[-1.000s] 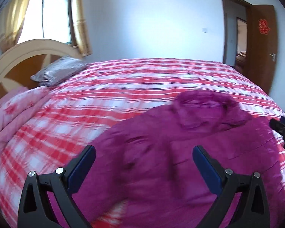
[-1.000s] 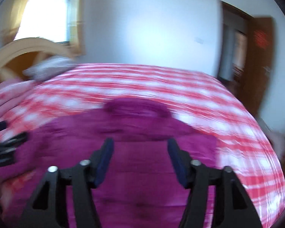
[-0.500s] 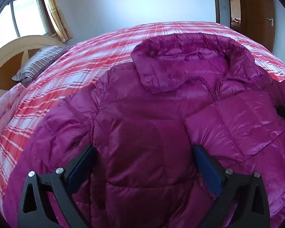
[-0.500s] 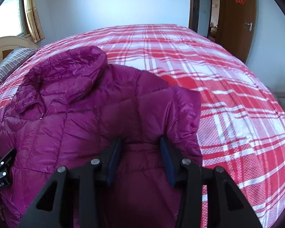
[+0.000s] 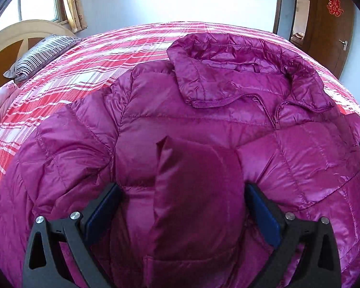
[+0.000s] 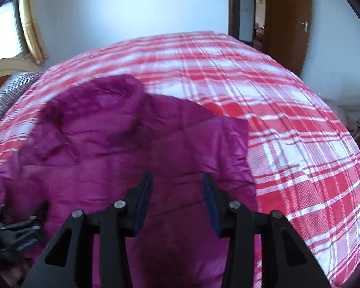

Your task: Fold large clothes

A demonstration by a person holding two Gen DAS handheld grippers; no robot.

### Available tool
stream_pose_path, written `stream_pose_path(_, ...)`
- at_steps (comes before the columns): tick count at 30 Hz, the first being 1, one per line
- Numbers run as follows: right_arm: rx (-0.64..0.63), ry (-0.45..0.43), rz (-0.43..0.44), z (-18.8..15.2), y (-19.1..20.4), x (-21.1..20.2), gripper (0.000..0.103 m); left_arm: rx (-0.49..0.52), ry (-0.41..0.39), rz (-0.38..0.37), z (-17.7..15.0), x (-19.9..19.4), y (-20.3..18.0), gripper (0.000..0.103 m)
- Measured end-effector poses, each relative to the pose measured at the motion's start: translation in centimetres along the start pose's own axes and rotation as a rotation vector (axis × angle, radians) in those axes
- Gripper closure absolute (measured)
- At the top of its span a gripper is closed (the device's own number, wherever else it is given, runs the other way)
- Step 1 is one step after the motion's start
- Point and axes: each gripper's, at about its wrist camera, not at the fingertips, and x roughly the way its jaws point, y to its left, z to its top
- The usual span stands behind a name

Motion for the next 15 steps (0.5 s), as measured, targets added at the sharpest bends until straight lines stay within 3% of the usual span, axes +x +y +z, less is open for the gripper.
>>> stream_pose_path(3,-0.066,-0.003,0.069,-0.8,2.7,-0.8,0.057,-0.004,-0.001,-0.004,0.0,0.0,0.1,0.001)
stream_pose_path(7,-0.129,0.031,0.058,-2.6,4.9,0.7,0.057,-0.004,-0.003,-0.005,0.0,-0.2,0.0,0.001)
stream_pose_path(15,-0.133,0.063,0.037,-3.5,4.0,2.9,0.057,-0.004,-0.004,-0.006,-0.1,-0.2,0.2,0.001)
